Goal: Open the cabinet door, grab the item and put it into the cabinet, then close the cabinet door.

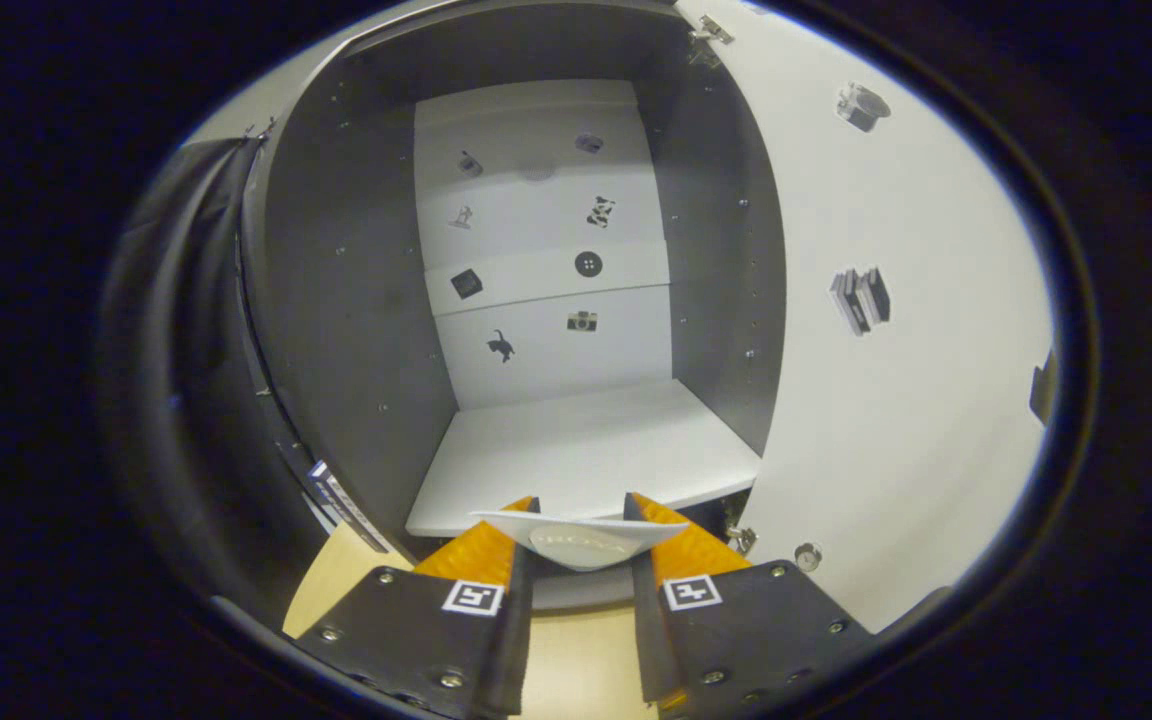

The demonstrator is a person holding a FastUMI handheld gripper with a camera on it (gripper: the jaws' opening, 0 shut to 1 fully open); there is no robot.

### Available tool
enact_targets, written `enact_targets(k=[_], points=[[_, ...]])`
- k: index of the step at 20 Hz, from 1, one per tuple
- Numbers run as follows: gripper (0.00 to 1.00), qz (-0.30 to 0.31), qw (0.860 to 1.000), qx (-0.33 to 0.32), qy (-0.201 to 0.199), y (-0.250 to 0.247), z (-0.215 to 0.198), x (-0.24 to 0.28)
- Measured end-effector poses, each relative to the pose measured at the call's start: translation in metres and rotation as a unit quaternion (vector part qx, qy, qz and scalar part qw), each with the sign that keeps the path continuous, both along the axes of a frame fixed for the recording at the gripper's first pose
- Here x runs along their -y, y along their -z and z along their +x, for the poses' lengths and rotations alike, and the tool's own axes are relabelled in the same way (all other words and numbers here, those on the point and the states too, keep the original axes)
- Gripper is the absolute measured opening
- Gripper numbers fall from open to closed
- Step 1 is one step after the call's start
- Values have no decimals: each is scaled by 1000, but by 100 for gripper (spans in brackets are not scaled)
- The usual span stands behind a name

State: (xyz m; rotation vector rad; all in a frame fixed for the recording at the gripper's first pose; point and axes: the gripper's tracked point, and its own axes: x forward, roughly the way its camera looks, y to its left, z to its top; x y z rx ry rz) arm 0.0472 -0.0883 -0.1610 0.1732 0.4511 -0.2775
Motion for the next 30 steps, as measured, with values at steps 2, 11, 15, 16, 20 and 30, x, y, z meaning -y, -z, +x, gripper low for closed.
enact_targets(k=[2, 11, 15, 16, 20, 30], points=[[44, 19, 1000, 3, -3, -5, 16, 1], [43, 25, 999, -48, -4, 11, 81, 27], [43, 9, 996, -91, 3, 32, 102, 49], [43, 8, 994, -105, 4, 38, 104, 53], [44, 3, 989, -148, -6, 61, 105, 58], [48, 16, 984, -173, -29, 70, 116, 51]])
